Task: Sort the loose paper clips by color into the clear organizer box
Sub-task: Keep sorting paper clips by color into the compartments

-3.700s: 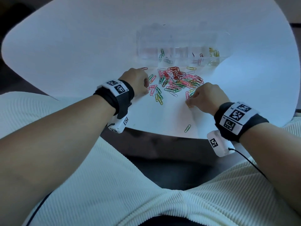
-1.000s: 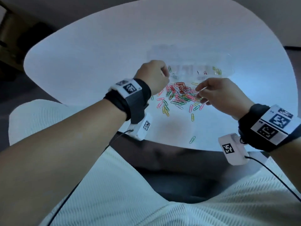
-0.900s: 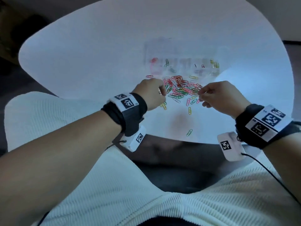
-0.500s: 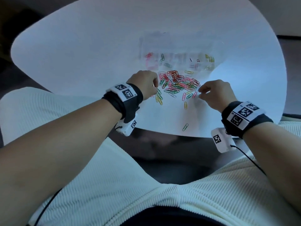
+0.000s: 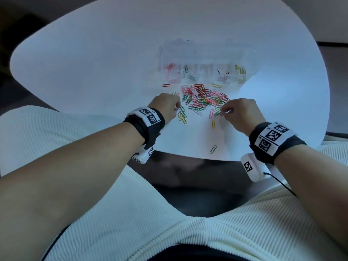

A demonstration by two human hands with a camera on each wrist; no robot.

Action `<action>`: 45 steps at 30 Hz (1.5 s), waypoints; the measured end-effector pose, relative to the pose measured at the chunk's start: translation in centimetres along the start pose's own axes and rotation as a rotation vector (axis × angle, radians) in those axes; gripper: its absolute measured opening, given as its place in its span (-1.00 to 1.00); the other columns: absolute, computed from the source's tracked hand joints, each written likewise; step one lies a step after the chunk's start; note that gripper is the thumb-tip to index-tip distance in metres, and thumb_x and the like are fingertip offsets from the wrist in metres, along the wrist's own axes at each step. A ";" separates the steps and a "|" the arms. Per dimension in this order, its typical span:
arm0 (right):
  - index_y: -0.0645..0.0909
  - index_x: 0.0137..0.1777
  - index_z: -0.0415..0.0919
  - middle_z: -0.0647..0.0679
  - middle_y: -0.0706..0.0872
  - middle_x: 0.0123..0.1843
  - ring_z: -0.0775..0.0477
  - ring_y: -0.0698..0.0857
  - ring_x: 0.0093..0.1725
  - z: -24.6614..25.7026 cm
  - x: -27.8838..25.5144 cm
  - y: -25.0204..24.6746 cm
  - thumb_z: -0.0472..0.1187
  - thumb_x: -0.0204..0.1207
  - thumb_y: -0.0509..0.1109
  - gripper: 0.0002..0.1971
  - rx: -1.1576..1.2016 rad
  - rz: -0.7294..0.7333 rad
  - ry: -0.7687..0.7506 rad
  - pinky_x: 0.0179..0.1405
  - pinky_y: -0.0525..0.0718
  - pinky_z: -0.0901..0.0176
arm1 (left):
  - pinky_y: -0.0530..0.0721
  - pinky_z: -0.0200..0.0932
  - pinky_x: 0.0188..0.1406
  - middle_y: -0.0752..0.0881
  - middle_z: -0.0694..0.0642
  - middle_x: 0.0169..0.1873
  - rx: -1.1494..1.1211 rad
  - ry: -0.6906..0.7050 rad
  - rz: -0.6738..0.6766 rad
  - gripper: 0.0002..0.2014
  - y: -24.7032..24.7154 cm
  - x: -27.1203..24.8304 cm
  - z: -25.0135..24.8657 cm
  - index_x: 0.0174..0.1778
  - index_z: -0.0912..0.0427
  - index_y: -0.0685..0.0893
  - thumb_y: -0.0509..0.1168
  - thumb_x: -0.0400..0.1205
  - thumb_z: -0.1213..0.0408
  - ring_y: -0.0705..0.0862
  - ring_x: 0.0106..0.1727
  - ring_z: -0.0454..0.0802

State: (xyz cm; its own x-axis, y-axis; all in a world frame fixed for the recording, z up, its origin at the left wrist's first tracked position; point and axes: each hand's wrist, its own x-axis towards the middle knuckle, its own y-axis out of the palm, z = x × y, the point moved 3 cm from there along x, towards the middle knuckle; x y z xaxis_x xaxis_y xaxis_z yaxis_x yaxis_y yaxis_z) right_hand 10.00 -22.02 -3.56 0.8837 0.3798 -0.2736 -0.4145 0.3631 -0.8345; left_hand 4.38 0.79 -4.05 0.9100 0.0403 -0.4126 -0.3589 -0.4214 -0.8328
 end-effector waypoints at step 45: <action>0.63 -0.35 -0.14 -0.11 0.70 -0.31 -0.14 0.65 -0.27 0.1 -0.7 1.2 -0.07 0.39 0.46 -0.81 -0.083 0.110 0.262 -0.43 0.44 0.23 | 0.60 -0.11 -0.09 0.69 0.15 0.05 -0.216 -0.161 0.043 -0.67 0.0 -0.6 -0.1 0.12 0.10 0.54 0.38 0.45 0.33 0.65 -0.04 0.15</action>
State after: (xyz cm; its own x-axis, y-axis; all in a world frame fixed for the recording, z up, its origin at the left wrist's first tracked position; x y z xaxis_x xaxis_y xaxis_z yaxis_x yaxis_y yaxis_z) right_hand 8.83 -21.74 -4.32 0.8651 0.1768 -0.4693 -0.5009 0.2568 -0.8265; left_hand 3.83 0.70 -3.81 0.8439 0.1544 -0.5138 -0.3283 -0.6089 -0.7221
